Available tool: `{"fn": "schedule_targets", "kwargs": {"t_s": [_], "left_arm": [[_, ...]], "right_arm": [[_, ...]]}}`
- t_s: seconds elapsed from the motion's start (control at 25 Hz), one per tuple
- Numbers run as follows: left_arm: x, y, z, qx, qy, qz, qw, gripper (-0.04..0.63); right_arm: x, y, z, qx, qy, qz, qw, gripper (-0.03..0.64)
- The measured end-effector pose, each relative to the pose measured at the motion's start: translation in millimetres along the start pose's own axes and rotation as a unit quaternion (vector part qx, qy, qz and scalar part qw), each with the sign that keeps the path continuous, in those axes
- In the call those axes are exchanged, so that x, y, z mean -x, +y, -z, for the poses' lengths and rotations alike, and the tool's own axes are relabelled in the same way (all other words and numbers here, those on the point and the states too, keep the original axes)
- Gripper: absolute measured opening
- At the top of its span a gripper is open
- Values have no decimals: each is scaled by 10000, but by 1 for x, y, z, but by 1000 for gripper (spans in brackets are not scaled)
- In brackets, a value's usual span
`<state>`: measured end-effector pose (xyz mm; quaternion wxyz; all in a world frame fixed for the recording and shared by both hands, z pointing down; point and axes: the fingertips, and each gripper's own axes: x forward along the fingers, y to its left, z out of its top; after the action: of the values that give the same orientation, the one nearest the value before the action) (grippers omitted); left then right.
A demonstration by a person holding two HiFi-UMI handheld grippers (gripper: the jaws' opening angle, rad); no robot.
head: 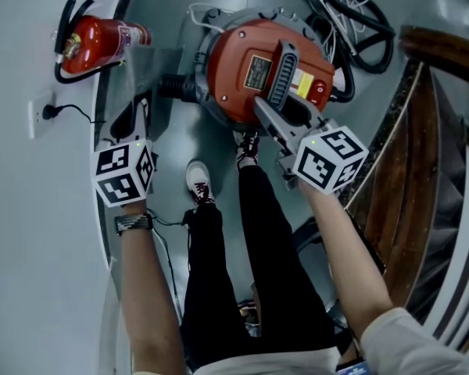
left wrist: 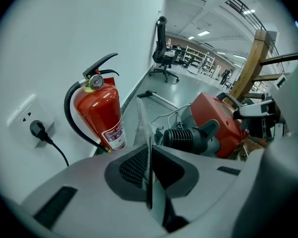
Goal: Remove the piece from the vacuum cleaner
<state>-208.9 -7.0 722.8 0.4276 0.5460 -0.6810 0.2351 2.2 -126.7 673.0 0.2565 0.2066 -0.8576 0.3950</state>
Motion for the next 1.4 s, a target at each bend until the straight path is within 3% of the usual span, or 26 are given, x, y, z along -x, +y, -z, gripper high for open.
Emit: {"fn": "schedule_targets", "kwargs": {"t_s": [0.24,1.0,1.4], "left_arm": [[11,-11,-2,-93,8,100,9999,25],[60,-3,-5,-553,18,125,9984,25],[124,-5,-33,-809,-210,132,9964,25]], "right_arm": [[1,-2,6,-92,383,277,9988,170],[50,4,20,106,433,935,9946,168],[96,38,-21,677,164,1182,9905,51]]}}
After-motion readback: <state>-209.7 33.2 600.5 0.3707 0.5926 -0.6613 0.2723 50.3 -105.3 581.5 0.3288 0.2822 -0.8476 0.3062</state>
